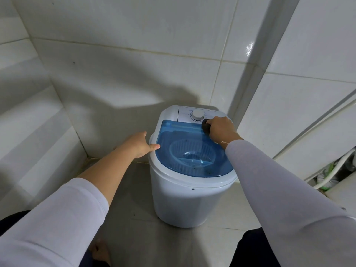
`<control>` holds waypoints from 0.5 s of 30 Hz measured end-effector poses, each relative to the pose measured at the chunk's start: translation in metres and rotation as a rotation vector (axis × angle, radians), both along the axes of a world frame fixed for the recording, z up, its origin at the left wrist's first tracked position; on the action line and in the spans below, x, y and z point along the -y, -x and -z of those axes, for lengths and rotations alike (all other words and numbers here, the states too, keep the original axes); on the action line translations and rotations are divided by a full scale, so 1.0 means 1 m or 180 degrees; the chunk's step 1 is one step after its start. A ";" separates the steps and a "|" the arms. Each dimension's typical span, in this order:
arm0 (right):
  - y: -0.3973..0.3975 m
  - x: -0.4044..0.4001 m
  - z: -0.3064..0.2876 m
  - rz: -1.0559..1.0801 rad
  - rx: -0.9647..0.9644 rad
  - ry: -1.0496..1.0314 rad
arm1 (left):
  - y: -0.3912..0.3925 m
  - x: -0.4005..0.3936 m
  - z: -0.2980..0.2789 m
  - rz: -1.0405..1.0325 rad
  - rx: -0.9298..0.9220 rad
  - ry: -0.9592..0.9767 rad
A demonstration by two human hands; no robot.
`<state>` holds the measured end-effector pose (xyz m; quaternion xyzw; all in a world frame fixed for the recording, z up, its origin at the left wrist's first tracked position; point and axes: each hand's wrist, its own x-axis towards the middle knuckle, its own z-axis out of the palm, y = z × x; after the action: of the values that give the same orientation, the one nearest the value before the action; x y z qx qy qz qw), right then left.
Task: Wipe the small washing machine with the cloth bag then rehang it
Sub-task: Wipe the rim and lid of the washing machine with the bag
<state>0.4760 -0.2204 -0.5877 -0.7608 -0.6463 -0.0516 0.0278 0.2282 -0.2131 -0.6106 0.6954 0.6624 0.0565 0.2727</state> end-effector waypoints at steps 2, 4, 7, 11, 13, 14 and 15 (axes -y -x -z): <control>-0.008 0.004 0.000 0.0076 -0.0141 -0.0003 | -0.002 0.003 -0.003 0.0014 0.0007 -0.0013; -0.015 0.008 -0.001 0.0244 -0.0288 0.0011 | -0.002 0.004 -0.004 0.0009 0.0011 -0.0007; -0.026 0.013 -0.001 0.0481 -0.0489 -0.0023 | -0.001 0.004 -0.004 0.0008 -0.0006 0.0007; -0.033 0.018 -0.001 0.0554 -0.0592 0.0056 | -0.002 0.006 -0.006 -0.0002 -0.0009 0.0007; -0.036 0.024 -0.006 0.0655 -0.0713 0.0070 | -0.003 0.008 -0.006 -0.0021 0.0002 0.0000; -0.038 0.027 -0.009 0.0713 -0.0781 0.0080 | -0.003 0.008 -0.006 -0.0032 -0.0001 0.0002; -0.040 0.030 -0.011 0.0788 -0.0843 0.0081 | -0.002 0.009 -0.006 -0.0050 0.0012 -0.0001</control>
<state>0.5161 -0.2509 -0.5764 -0.8350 -0.5390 0.0542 0.0965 0.2304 -0.2219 -0.6048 0.6902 0.6674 0.0600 0.2734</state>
